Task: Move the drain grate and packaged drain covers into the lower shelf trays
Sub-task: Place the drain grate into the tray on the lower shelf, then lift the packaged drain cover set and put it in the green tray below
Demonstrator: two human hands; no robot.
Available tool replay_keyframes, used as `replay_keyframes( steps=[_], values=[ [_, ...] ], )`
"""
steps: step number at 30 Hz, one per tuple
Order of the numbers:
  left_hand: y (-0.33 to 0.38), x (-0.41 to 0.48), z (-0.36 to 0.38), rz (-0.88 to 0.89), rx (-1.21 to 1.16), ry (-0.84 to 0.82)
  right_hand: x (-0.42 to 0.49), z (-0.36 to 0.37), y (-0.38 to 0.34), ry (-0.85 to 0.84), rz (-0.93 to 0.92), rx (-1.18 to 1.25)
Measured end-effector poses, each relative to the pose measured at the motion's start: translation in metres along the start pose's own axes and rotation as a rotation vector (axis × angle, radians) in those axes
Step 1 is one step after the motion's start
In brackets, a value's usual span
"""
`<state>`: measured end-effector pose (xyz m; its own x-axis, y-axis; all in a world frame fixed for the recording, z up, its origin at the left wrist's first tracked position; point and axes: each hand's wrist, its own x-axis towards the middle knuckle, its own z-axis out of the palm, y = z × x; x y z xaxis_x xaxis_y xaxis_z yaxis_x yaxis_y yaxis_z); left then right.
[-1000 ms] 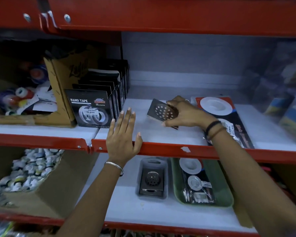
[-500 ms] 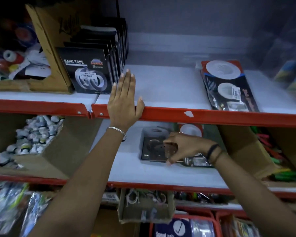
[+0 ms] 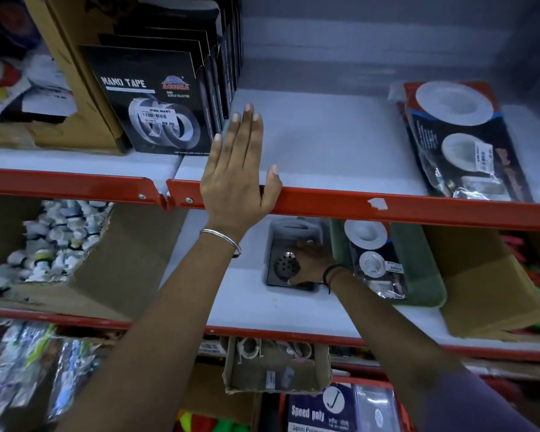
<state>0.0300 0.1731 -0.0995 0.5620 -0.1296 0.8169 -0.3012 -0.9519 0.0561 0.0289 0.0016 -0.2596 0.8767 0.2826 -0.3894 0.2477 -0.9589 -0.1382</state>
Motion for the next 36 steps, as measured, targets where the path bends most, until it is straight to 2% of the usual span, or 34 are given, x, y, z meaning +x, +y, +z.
replay_keyframes(
  steps=[2,5,7,11,15,17,20,22,24,27,30,33,36],
  values=[
    [0.0,0.0,0.0,-0.003,-0.005,-0.003,-0.005,-0.003,-0.003,0.05,0.009,0.043],
    [0.0,0.001,-0.002,0.004,-0.012,-0.012,-0.025,-0.022,-0.012,0.211,0.038,0.163],
    [0.001,0.001,-0.005,0.0,-0.025,-0.045,-0.053,-0.042,-0.017,0.247,0.044,0.255],
    [0.004,0.001,-0.013,-0.023,-0.05,-0.116,-0.132,-0.089,-0.017,0.233,-0.006,0.462],
    [0.016,0.004,-0.019,-0.093,-0.091,-0.171,-0.204,-0.135,0.009,0.376,-0.121,0.707],
    [0.039,0.011,-0.03,-0.178,-0.24,-0.185,-0.231,-0.159,0.032,0.461,-0.144,0.787],
    [0.096,0.032,-0.048,-0.32,-0.566,-0.21,-0.249,-0.191,0.074,0.669,-0.044,0.731],
    [0.135,0.05,-0.05,-0.324,-0.645,-0.266,-0.248,-0.205,0.104,0.802,0.054,0.669],
    [0.171,0.068,-0.044,-0.349,-0.639,-0.39,-0.239,-0.212,0.137,0.883,0.19,0.572],
    [0.208,0.083,-0.027,-0.41,-0.481,-0.639,-0.224,-0.21,0.172,0.854,0.381,0.521],
    [0.227,0.082,-0.013,-0.517,-0.388,-0.845,-0.209,-0.204,0.193,0.708,0.431,0.602],
    [0.235,0.078,-0.003,-0.573,-0.375,-0.894,-0.2,-0.198,0.199,0.68,0.369,0.686],
    [0.242,0.08,-0.005,-0.639,-0.342,-0.849,-0.195,-0.202,0.196,0.778,0.287,0.759]
  ],
)
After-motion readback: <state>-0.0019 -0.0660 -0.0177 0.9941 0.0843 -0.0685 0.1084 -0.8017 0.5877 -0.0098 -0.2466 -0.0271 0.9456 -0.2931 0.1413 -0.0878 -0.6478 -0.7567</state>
